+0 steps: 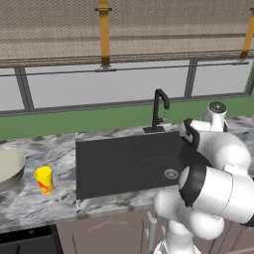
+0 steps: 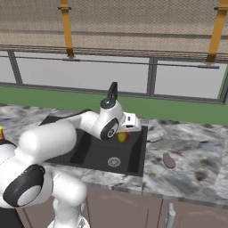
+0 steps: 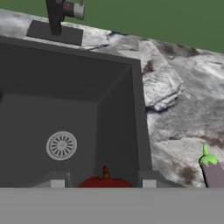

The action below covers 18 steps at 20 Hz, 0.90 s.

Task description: Remove the mango and eggplant from the sink. Then move the bowl and cup from the counter to the sink for washing.

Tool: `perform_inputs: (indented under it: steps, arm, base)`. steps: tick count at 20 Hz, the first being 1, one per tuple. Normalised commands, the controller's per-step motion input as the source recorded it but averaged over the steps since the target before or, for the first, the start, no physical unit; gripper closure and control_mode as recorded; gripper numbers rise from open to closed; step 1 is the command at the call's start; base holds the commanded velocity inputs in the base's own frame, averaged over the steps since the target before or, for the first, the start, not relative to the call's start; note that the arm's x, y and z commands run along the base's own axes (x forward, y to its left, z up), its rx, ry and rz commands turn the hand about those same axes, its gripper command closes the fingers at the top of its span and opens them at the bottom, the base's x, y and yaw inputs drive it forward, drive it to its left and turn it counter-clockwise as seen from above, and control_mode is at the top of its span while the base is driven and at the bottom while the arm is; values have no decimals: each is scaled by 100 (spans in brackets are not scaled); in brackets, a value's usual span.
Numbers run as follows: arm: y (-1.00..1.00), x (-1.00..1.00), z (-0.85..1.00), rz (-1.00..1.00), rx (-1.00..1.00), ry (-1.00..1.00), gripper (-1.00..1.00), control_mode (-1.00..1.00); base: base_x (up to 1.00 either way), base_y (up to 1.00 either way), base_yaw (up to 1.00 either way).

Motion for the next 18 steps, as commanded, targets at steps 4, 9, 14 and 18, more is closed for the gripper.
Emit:
perform_inputs:
  steps: [4,9,14,18]
  arm:
    - [-30,12,6,0,1,-5,100,-100]
    - [-33,13,-2,0,3,-5,100,-100]
    - [-33,27,-7,0,1,0,100,-100]
    - [-34,29,-5,0,0,1,100,-100]
  base:
    - [0,0,0]
    - [0,0,0]
    - [0,0,0]
    - [0,0,0]
